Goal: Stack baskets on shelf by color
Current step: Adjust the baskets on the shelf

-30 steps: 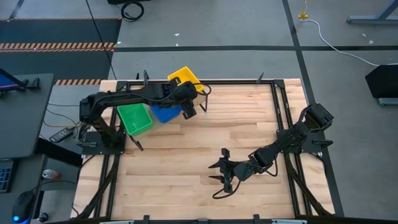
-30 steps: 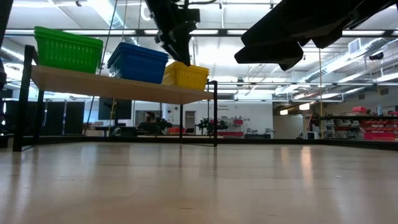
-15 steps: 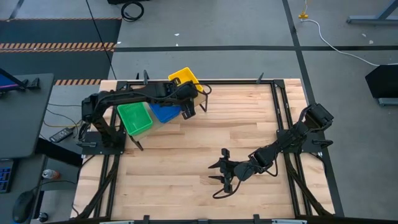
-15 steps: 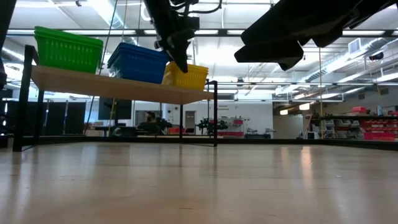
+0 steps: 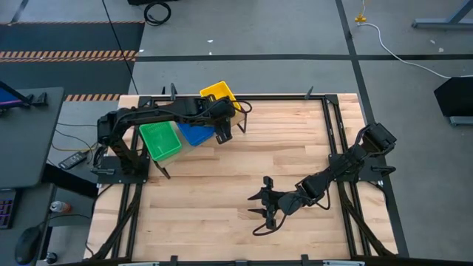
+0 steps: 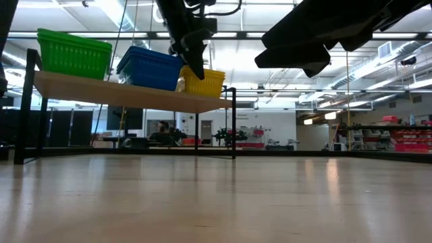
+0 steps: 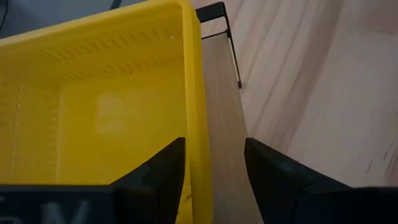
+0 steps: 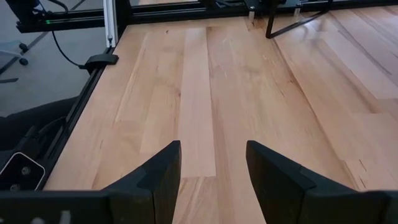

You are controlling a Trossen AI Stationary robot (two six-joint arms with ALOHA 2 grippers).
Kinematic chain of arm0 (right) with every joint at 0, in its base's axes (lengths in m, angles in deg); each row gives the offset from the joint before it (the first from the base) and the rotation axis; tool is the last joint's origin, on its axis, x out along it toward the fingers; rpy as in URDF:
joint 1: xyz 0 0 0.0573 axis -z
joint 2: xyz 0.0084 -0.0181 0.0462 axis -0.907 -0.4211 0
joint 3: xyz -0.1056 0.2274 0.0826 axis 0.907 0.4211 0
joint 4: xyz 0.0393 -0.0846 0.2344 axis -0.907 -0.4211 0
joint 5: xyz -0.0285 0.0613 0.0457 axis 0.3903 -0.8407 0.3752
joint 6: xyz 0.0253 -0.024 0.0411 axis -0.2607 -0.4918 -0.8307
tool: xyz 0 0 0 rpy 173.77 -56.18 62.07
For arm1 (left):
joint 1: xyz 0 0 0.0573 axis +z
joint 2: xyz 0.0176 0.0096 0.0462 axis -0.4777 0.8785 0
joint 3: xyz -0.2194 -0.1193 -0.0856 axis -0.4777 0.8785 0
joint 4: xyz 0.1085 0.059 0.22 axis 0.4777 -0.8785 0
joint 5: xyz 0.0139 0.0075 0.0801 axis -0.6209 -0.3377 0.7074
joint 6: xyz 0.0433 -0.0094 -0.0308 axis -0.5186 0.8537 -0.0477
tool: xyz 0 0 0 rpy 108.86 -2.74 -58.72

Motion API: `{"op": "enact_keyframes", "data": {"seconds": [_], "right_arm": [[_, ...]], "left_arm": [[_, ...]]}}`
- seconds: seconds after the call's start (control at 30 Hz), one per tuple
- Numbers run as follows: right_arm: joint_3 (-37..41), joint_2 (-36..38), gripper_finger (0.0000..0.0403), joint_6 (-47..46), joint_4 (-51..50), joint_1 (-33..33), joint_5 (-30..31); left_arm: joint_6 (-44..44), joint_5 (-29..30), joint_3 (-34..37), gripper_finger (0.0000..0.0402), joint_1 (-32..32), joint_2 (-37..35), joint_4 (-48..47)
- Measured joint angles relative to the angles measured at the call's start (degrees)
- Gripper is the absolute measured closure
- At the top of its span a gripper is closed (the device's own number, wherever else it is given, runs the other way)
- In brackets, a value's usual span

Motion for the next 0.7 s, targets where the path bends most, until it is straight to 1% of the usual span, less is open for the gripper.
{"op": "enact_keyframes", "data": {"seconds": [0.3, 0.57, 0.7], "right_arm": [[0.0, 0.0, 0.0215, 0.0, -0.8, 0.0, 0.0], [0.0, 0.0, 0.0215, 0.0, -0.8, 0.0, 0.0], [0.0, 0.0, 0.0215, 0.0, -0.8, 0.0, 0.0]], "left_arm": [[-0.1, 0.0, 0.0, 0.0234, -0.8, 0.0, 0.0], [0.6, -1.2, 0.0, 0.0286, -3.8, 0.0, 0.9], [0.6, -1.7, 0.0, 0.0305, -4.9, 0.0, 2.2]]}}
